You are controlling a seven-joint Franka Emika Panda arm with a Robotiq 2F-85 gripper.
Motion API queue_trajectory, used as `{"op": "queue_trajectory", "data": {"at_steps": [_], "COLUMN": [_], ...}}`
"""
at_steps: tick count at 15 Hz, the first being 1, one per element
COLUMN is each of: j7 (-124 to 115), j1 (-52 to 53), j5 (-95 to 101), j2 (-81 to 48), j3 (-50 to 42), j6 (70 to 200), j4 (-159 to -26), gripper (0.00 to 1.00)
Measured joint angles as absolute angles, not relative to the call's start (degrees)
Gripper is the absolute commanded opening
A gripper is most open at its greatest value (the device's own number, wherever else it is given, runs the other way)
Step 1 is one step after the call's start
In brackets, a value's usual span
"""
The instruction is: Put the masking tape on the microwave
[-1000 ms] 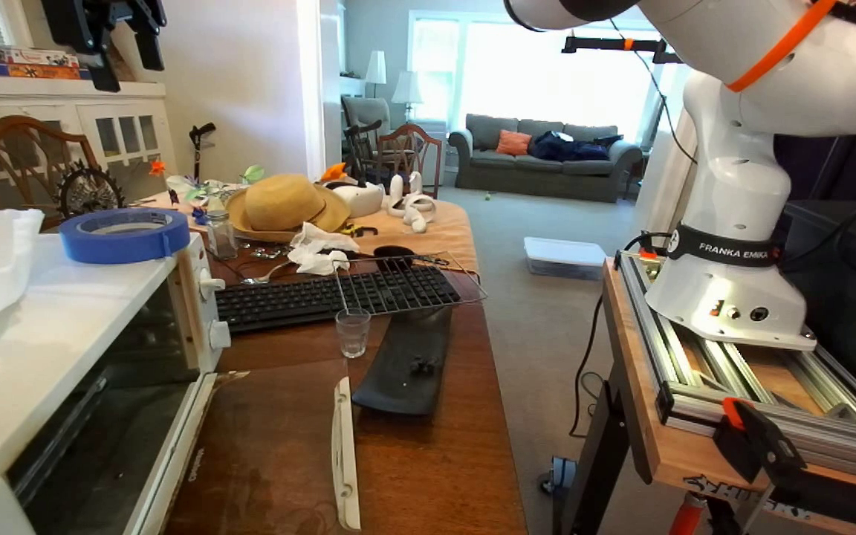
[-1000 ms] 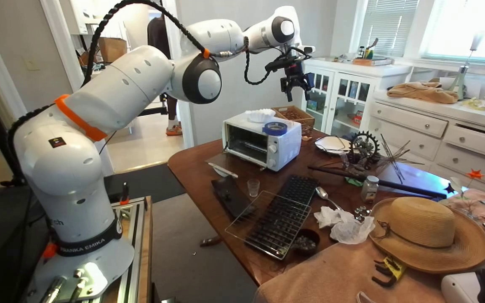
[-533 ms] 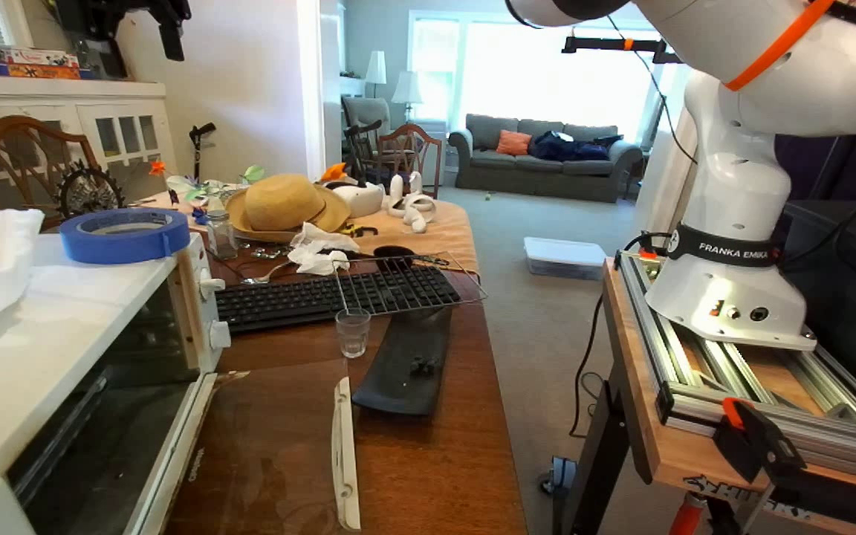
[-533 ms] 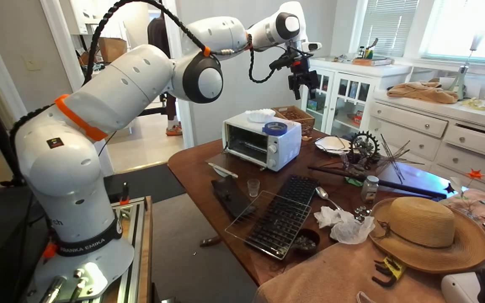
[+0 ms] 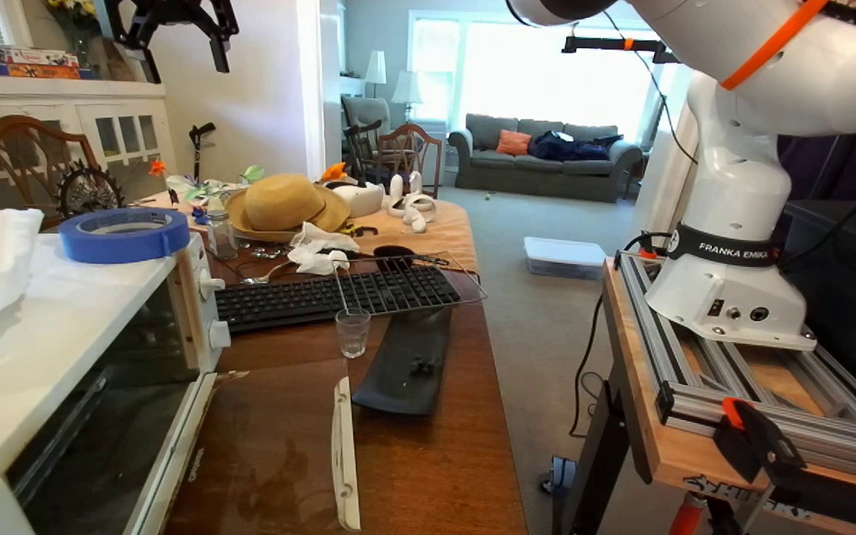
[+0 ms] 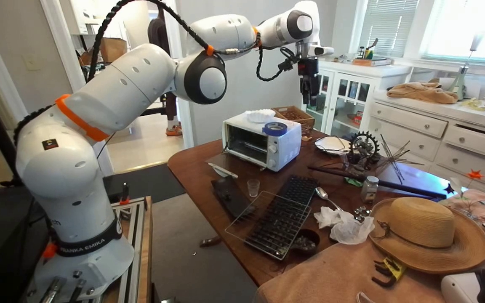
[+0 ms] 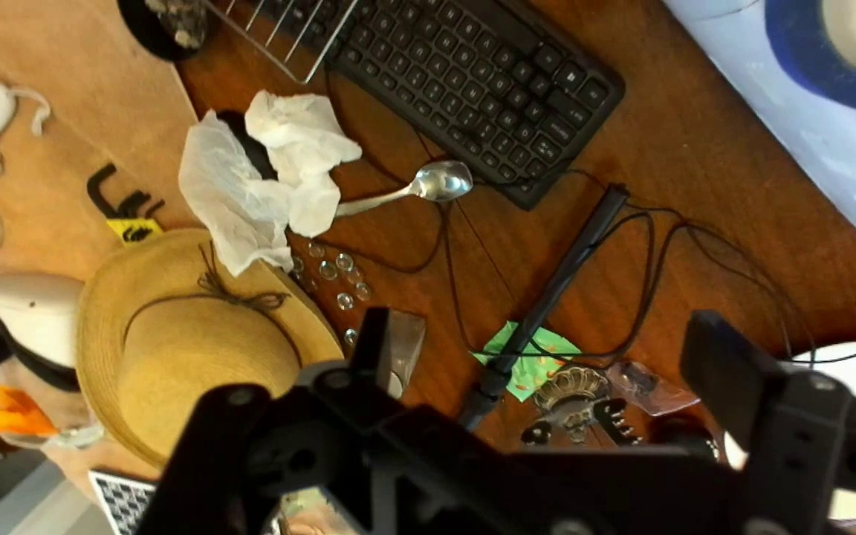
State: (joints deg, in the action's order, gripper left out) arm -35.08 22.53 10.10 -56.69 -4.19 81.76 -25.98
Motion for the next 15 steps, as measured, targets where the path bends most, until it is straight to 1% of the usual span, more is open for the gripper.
{"op": "queue_trajectory", "data": {"at_steps": [11,15], "j7": [-59.35,-60.62], "j1": [16.16,13.65], "j5": [-1.05,-2.83], "j2": [-58.52,-58.85], "j3": [-0.96,0.24], "j6": [79.46,76.78], "j4": [-26.17,-26.16], "gripper": [1.0,1.0]}}
